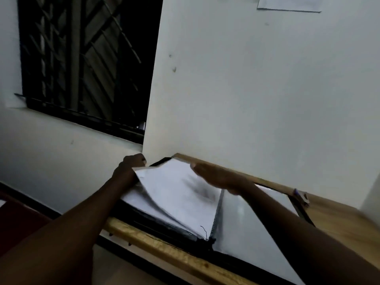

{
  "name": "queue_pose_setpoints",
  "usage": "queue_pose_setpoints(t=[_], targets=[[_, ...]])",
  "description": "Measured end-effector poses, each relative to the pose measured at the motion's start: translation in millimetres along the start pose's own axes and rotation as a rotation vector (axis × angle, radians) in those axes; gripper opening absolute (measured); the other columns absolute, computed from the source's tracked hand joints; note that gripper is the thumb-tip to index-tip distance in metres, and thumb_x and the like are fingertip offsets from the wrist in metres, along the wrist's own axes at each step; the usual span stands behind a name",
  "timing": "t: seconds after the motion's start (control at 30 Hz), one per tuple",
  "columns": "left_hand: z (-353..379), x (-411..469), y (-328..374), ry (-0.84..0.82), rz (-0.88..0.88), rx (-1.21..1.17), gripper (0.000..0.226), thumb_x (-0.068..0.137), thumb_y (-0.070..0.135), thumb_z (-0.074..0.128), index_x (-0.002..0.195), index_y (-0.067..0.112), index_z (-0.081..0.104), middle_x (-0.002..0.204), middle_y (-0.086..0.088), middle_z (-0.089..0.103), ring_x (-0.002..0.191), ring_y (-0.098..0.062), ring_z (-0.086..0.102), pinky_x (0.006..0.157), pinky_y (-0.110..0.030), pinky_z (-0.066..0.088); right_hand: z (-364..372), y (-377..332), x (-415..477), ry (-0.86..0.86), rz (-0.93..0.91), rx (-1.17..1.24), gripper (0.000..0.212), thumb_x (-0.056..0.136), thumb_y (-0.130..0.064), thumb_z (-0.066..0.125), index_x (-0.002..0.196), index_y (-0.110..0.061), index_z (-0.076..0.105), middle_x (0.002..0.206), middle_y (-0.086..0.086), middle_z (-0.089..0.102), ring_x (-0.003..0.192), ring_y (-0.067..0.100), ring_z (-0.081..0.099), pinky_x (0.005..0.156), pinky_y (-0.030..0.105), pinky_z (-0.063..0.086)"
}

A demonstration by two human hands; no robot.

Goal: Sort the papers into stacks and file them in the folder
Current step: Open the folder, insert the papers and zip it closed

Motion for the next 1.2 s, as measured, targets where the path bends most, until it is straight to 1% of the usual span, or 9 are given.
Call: queue_pose_setpoints(t=[0.1, 0.17, 0.3, 0.43, 0.57, 0.77, 0.93, 1.07, 1.2], targets=[[-9.7, 1.0, -15.4, 0.022, -0.103, -0.148, 0.033, 0.103, 0.024, 0.041, 0.115, 0.006, 0.065, 0.123, -0.02, 0.064, 0.113, -0.037, 0.058, 0.099, -0.038, 0.046, 50.3, 15.9, 17.1, -0.069, -0.005, -0.368, 0.064, 0.096, -0.066, 0.02, 0.152, -0.036, 0.023, 0.161, -0.001, 0.02, 0.148, 0.026, 0.018, 0.119, 0.052, 0.014], [-17.6, -5.7, -19.3, -0.126, -0.191, -0.218, 0.054, 0.106, 0.045, 0.033, 0.119, 0.003, 0.065, 0.12, -0.022, 0.064, 0.109, -0.037, 0.058, 0.094, -0.037, 0.047, 69.1, 25.7, 23.0, -0.083, 0.029, -0.481, 0.065, 0.092, -0.072, 0.015, 0.15, -0.044, 0.021, 0.163, -0.006, 0.012, 0.15, 0.025, 0.007, 0.116, 0.06, 0.005], [-20.1, -8.9, -25.6, -0.4, -0.235, -0.172, 0.086, 0.082, 0.081, 0.04, 0.117, 0.006, 0.063, 0.119, -0.013, 0.061, 0.104, -0.03, 0.06, 0.079, -0.034, 0.049, 59.4, 6.0, 29.3, 0.084, -0.036, -0.449, 0.061, 0.093, -0.071, 0.022, 0.145, -0.041, 0.035, 0.16, -0.008, 0.02, 0.15, 0.023, 0.009, 0.114, 0.063, 0.004], [-13.3, -3.0, -18.5, -0.517, -0.096, 0.192, 0.081, 0.075, 0.076, 0.062, 0.119, 0.007, 0.066, 0.115, -0.011, 0.069, 0.1, -0.024, 0.066, 0.094, -0.035, 0.051, 72.1, -12.1, 34.7, 0.109, -0.039, -0.394, 0.066, 0.094, -0.07, 0.019, 0.153, -0.04, 0.015, 0.164, -0.006, 0.002, 0.151, 0.023, -0.005, 0.115, 0.062, -0.005], [-14.4, 2.0, -12.2, -0.58, -0.119, 0.166, 0.083, 0.076, 0.061, 0.07, 0.124, -0.006, 0.062, 0.123, -0.025, 0.065, 0.106, -0.032, 0.065, 0.092, -0.038, 0.049, 107.1, 0.6, 33.3, -0.005, -0.028, -0.561, 0.071, 0.092, -0.072, 0.011, 0.154, -0.037, 0.008, 0.164, 0.0, -0.002, 0.151, 0.024, -0.006, 0.116, 0.061, -0.007], [-18.5, -5.8, 5.8, -0.496, -0.129, 0.245, 0.08, 0.087, 0.056, 0.064, 0.137, -0.004, 0.049, 0.141, -0.02, 0.052, 0.125, -0.034, 0.054, 0.098, -0.039, 0.046, 97.8, -4.9, 36.6, -0.088, 0.014, -0.518, 0.072, 0.092, -0.073, 0.012, 0.154, -0.037, 0.009, 0.164, -0.002, -0.003, 0.151, 0.023, -0.006, 0.115, 0.061, -0.01], [-18.4, -17.2, 2.2, -0.368, -0.193, 0.052, 0.096, 0.082, 0.064, 0.065, 0.145, -0.004, 0.039, 0.149, -0.02, 0.044, 0.13, -0.034, 0.049, 0.104, -0.036, 0.043, 64.5, -4.8, 20.6, 0.18, -0.009, -0.074, 0.063, 0.097, -0.062, 0.03, 0.152, -0.033, 0.022, 0.16, -0.005, 0.025, 0.146, 0.021, 0.025, 0.119, 0.05, 0.016], [-35.5, -16.5, 20.2, -0.324, -0.187, -0.02, 0.1, 0.079, 0.068, 0.063, 0.143, -0.006, 0.042, 0.147, -0.022, 0.046, 0.128, -0.036, 0.051, 0.103, -0.039, 0.045, 34.3, 6.7, -6.1, 0.218, -0.007, 0.027, 0.064, 0.099, -0.056, 0.033, 0.155, -0.029, 0.017, 0.161, -0.007, 0.021, 0.147, 0.016, 0.022, 0.116, 0.03, 0.017], [-50.2, -24.2, 48.6, -0.245, -0.145, -0.084, 0.1, 0.081, 0.069, 0.059, 0.144, -0.006, 0.04, 0.147, -0.023, 0.046, 0.128, -0.037, 0.051, 0.096, -0.037, 0.044, 17.0, 5.0, -18.3, 0.244, 0.005, 0.109, 0.063, 0.099, -0.056, 0.033, 0.154, -0.028, 0.02, 0.161, -0.006, 0.021, 0.147, 0.015, 0.02, 0.116, 0.031, 0.017]])
Point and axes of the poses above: each hand's wrist, its own x-axis towards the middle knuckle, its own z-axis out of the palm, y = z × x, the point moved 1 cm from there along x, towards the middle knuckle
